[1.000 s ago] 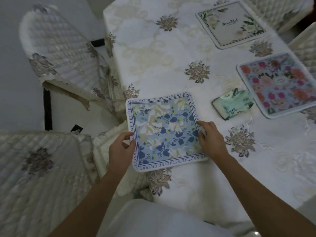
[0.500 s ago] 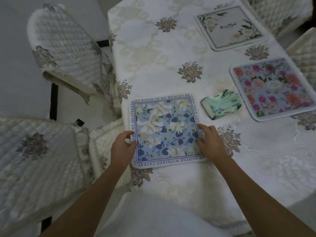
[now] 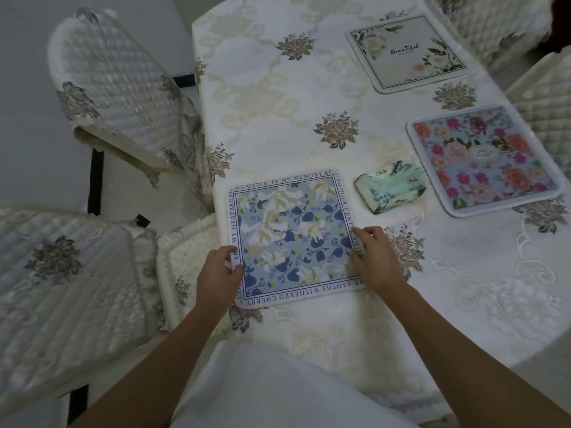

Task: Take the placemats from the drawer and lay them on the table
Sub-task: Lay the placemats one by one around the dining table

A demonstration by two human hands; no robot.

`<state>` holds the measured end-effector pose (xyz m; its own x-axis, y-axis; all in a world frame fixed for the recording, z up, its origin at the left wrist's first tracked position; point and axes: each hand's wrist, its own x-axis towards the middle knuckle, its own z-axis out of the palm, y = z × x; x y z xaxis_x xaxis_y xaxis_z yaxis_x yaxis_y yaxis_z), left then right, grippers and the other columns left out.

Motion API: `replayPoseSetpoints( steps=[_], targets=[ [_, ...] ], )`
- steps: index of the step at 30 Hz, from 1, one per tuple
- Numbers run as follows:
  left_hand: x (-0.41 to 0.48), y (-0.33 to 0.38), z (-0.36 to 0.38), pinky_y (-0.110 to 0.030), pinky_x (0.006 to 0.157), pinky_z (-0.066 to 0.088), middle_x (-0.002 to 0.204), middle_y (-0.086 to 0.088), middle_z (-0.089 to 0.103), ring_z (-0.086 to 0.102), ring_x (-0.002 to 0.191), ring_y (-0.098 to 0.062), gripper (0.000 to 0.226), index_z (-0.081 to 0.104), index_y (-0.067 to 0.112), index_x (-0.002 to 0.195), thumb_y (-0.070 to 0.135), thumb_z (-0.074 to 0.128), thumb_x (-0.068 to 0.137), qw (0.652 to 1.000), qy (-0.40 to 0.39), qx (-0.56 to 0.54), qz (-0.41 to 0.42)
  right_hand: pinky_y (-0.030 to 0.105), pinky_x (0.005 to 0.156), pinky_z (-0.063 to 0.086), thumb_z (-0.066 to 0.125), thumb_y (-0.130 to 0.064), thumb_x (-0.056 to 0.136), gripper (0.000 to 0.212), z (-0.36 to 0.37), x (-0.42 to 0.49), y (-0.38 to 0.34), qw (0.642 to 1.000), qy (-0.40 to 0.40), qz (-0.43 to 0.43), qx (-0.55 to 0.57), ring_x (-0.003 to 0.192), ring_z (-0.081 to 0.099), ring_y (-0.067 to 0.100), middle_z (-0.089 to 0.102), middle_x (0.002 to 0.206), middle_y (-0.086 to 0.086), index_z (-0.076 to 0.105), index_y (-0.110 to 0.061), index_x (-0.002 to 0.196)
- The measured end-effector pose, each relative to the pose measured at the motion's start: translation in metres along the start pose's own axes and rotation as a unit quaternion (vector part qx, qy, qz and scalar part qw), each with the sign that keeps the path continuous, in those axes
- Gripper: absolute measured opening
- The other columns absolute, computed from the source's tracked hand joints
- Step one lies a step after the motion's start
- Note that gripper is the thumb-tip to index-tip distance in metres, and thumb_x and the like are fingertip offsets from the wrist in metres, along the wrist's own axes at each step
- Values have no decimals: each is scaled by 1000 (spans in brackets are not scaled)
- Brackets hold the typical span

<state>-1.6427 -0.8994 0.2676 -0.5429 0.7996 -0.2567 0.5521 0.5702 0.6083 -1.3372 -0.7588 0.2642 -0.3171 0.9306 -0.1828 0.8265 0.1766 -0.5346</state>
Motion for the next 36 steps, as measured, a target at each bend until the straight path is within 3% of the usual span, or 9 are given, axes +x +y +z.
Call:
replayPoseSetpoints(
  steps=[4, 7, 11, 16, 19, 23, 30, 36],
  targets=[
    [2, 1, -1, -33, 70, 52, 101, 3, 53, 61, 73, -9, 36, 59, 22, 124, 19, 69, 90, 1000, 0, -3, 0, 31, 93, 45, 64, -14, 89, 54, 1, 8, -2, 1000, 0, -3, 6, 111, 52, 21, 47, 127, 5, 49, -12, 140],
    [8, 1, -4, -36, 72, 55, 101, 3, 54, 62, 74, -10, 36, 59, 22, 125, 19, 69, 90, 1000, -1, -3, -1, 30, 88, 46, 64, -13, 88, 52, -1, 14, -5, 1000, -3, 7, -1, 108, 53, 20, 48, 125, 4, 51, -13, 139],
    [16, 2, -7, -35, 69, 57, 117, 4, 52, 61, 77, -11, 40, 58, 22, 127, 23, 70, 89, 999, 1, 40, 20, 36, 97, 44, 66, -18, 86, 48, -1, 21, -14, 999, 19, -16, -31, 116, 47, 23, 52, 126, 4, 57, -13, 133],
    [47, 7, -7, -45, 93, 52, 135, -7, 52, 53, 117, -26, 46, 59, 12, 131, 18, 71, 87, 990, 4, 102, 102, 42, 103, 42, 63, -20, 89, 42, 8, 52, -47, 994, 14, -103, -30, 119, 47, 25, 55, 132, 5, 60, -11, 130],
    [71, 15, -3, -49, 96, 48, 135, -14, 57, 52, 121, -35, 43, 62, 9, 127, 19, 71, 86, 975, 19, 147, 166, 39, 109, 38, 56, -25, 95, 42, 18, 79, -74, 991, -15, -132, -27, 126, 44, 24, 52, 138, 4, 55, -13, 135],
    [99, 36, 2, -48, 104, 40, 147, -16, 49, 43, 135, -34, 43, 58, 10, 133, 30, 55, 95, 964, 16, 172, 201, 45, 111, 35, 54, -29, 94, 48, 30, 113, -111, 982, -64, -171, -52, 134, 40, 28, 46, 147, 9, 50, -13, 140],
    [139, 53, 18, -49, 107, 42, 146, -15, 49, 44, 133, -32, 44, 54, 12, 134, 36, 43, 99, 952, -28, 166, 254, 46, 112, 31, 49, -35, 95, 50, 46, 150, -128, 970, -80, -201, -112, 137, 37, 28, 43, 150, 6, 46, -18, 143],
    [138, 31, 7, -44, 106, 42, 144, -17, 50, 46, 132, -34, 45, 58, 10, 134, 34, 43, 99, 951, 4, 192, 240, 44, 113, 27, 51, -32, 97, 46, 36, 148, -94, 976, -29, -163, -139, 134, 35, 26, 44, 147, 5, 47, -19, 141]
  ],
)
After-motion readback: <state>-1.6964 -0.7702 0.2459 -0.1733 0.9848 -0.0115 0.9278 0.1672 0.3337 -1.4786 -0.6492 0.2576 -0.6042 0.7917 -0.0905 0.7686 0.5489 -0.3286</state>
